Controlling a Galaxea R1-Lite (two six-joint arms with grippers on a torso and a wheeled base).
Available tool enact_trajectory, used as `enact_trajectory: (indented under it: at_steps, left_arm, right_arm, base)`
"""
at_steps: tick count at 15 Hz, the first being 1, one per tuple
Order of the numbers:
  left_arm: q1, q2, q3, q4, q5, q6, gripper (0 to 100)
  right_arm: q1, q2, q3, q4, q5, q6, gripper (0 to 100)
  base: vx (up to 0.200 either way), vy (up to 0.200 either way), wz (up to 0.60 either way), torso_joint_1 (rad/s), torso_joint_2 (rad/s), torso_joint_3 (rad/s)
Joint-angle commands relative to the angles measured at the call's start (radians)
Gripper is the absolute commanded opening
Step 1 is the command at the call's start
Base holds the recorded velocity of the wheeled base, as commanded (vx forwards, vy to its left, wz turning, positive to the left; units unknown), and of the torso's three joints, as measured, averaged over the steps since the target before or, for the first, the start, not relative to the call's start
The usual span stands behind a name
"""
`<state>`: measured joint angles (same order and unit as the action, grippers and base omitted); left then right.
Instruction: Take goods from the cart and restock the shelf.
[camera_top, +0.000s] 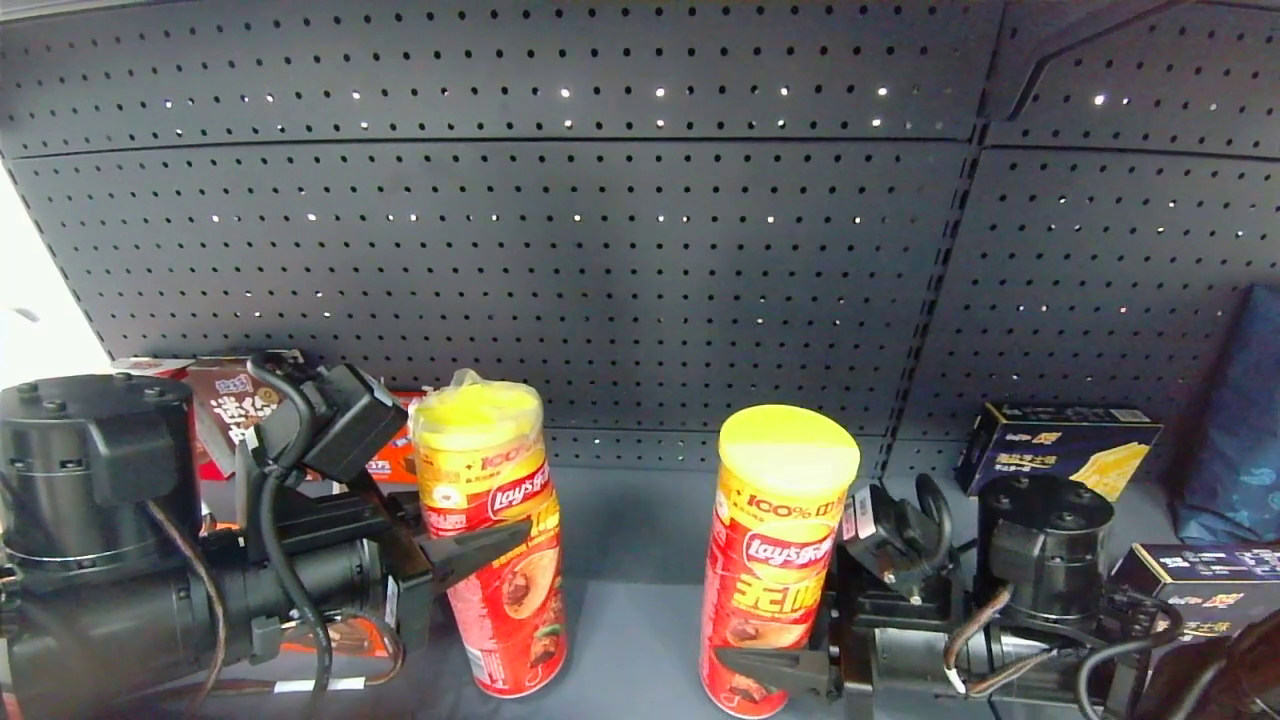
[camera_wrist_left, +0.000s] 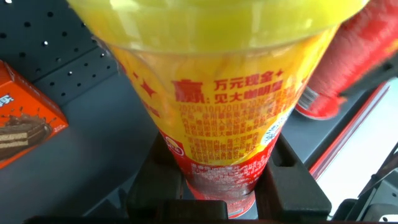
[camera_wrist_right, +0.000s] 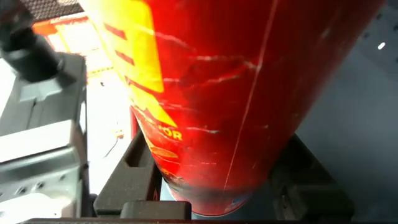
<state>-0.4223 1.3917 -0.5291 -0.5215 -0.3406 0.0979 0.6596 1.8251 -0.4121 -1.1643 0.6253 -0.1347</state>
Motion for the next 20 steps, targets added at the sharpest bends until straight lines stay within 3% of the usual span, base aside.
enact_trajectory:
  at_steps: [1,13,14,20]
  left_arm:
    - [0.0,0.0,0.0,0.0,0.0,0.0,0]
    - [0.0,0.0,0.003,0.0,0.0,0.0,0]
    - [0.002,-0.002,0.005,0.0,0.0,0.0,0]
    - [0.002,-0.01,0.009,0.0,0.0,0.0,0]
  right_arm:
    - [0.005,-0.015,0.035,-0.003,0.001,0.0,0]
    - [-0.014,0.059,0.018,-0.012,0.002,-0.002,0]
    - [-0.014,0.06,0.019,-0.012,0.001,-0.006,100]
    - [-0.014,-0.02,0.046,-0.012,-0.032,-0.005,100]
  base:
    - [0.0,0.0,0.0,0.0,0.0,0.0]
    - [0.0,0.0,0.0,0.0,0.0,0.0]
    - [0.0,0.0,0.0,0.0,0.0,0.0]
    - [0.0,0.0,0.0,0.0,0.0,0.0]
